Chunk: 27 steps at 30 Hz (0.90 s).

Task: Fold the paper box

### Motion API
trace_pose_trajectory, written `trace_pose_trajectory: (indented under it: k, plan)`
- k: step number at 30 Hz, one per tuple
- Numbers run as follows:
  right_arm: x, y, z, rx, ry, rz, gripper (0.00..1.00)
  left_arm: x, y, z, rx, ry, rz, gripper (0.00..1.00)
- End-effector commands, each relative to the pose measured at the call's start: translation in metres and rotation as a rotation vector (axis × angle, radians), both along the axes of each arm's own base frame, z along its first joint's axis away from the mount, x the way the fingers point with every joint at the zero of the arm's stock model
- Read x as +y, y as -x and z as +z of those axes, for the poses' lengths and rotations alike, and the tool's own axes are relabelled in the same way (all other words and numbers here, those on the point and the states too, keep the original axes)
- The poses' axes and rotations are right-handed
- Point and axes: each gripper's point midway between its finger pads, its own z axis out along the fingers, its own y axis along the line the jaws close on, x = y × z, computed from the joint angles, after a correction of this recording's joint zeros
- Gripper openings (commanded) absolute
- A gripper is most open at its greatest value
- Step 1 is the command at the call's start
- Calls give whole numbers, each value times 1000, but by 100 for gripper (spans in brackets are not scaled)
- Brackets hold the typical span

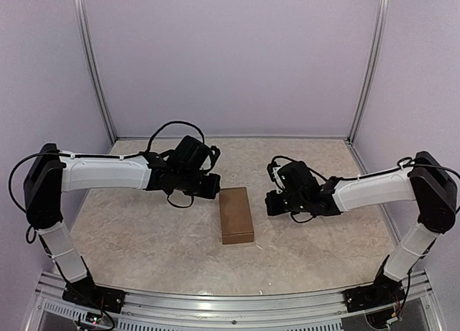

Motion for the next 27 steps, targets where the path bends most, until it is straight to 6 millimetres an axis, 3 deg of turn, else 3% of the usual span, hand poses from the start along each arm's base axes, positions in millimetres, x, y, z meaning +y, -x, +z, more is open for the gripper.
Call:
trace_pose_trajectory:
  k: [1, 3, 8, 12, 13, 15, 24, 27]
  plan:
    - [-25, -6, 20, -76, 105, -41, 0, 32, -9, 42, -122, -58, 83, 16]
    - [-30, -7, 32, -108, 114, -51, 3, 42, -12, 53, -152, -82, 109, 24]
    - [-43, -12, 64, -179, 140, -92, 53, 66, -15, 82, -220, -110, 157, 45]
    - [-53, -13, 87, -226, 155, -118, 80, 84, -15, 105, -267, -125, 189, 63]
    - [-54, -13, 92, -232, 154, -126, 97, 89, -15, 109, -277, -132, 198, 72]
    - [-59, -14, 102, -248, 160, -146, 100, 97, -15, 119, -293, -135, 211, 97]
    - [-106, -19, 152, -376, 251, -339, 100, 140, -20, 155, -337, -141, 293, 99]
    - [-137, -19, 165, -444, 326, -483, 100, 163, -25, 163, -331, -140, 361, 99]
